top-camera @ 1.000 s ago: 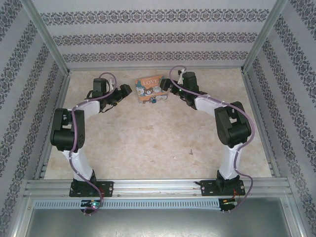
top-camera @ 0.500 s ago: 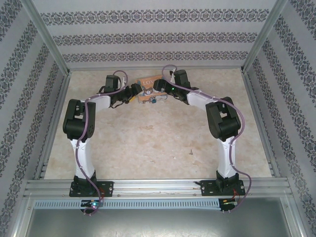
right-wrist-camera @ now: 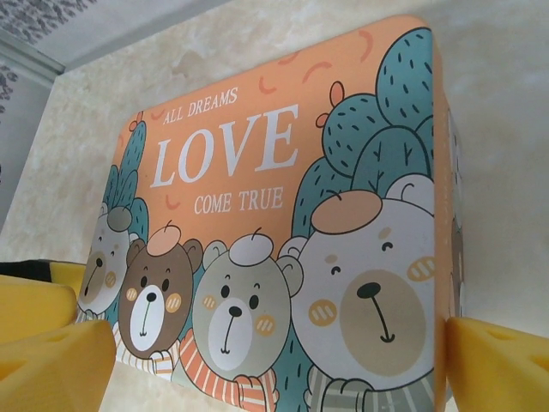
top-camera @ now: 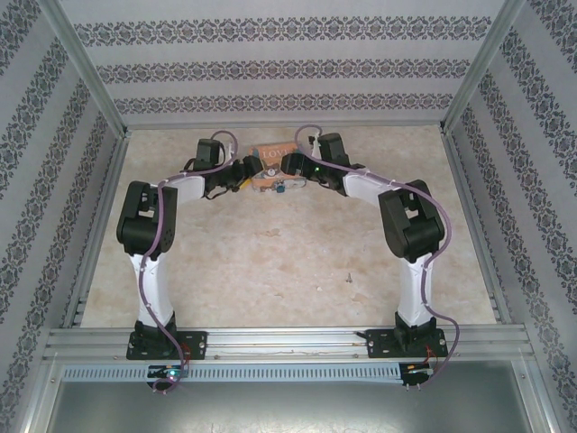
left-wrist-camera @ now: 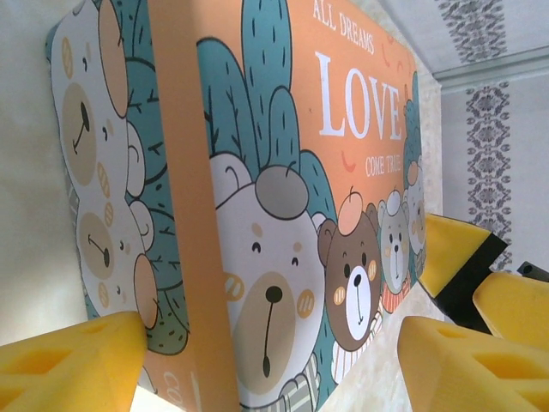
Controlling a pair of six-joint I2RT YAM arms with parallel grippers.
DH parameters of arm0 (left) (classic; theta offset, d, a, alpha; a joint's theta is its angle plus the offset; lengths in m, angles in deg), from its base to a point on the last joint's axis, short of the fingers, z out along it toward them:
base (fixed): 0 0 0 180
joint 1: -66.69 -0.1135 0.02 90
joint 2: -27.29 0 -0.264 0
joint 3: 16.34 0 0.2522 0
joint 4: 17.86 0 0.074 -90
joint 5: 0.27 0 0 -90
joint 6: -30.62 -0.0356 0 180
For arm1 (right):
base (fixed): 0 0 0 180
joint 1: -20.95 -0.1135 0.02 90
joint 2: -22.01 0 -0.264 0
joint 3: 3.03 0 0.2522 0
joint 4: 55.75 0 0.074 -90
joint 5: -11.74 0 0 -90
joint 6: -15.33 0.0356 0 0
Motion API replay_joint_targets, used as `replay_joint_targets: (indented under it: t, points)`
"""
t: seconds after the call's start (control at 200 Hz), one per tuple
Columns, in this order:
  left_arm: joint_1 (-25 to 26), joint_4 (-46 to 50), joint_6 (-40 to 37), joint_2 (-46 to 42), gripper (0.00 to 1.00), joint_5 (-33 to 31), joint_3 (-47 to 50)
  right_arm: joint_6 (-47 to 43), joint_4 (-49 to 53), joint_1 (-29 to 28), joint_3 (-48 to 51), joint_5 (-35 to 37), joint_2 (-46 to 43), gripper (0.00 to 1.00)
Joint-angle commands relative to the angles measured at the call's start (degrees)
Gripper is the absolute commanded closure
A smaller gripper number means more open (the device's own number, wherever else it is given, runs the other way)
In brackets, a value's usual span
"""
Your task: Unlock the padlock with the key
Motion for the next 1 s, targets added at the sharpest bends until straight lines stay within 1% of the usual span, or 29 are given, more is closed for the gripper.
replay_joint_targets:
  t: [0.0, 0.17, 0.41, 0.58, 0.819, 0.999]
  points:
    - [2.9, 0.9, -1.3, -4.3, 0.23, 3.3, 3.9, 0.3, -2.3, -2.8, 4.3, -4.3, -4.2, 0.04]
    - [5.0, 0.0, -1.2, -9.1, 0.23, 3.4, 10.0, 1.2, -5.0, -4.0, 10.5, -4.3, -8.2, 0.05]
    - [8.0, -2.3, -0.1, -14.6, 0.23, 0.9, 18.5, 2.5, -8.1, -5.9, 20.5, -2.6, -14.5, 0.05]
    - [10.4, -1.9, 0.0, -16.7, 0.23, 0.3, 21.9, 3.0, -9.4, -7.4, 26.7, -0.3, -19.0, 0.05]
    - [14.0, -1.1, 0.0, -19.4, 0.23, -2.1, 25.5, 4.5, -9.8, -9.0, 31.4, 1.9, -22.8, 0.05]
    - [14.7, -2.4, 1.1, -20.9, 0.23, -4.0, 28.1, 6.1, -10.0, -11.0, 34.6, 3.9, -25.3, 0.05]
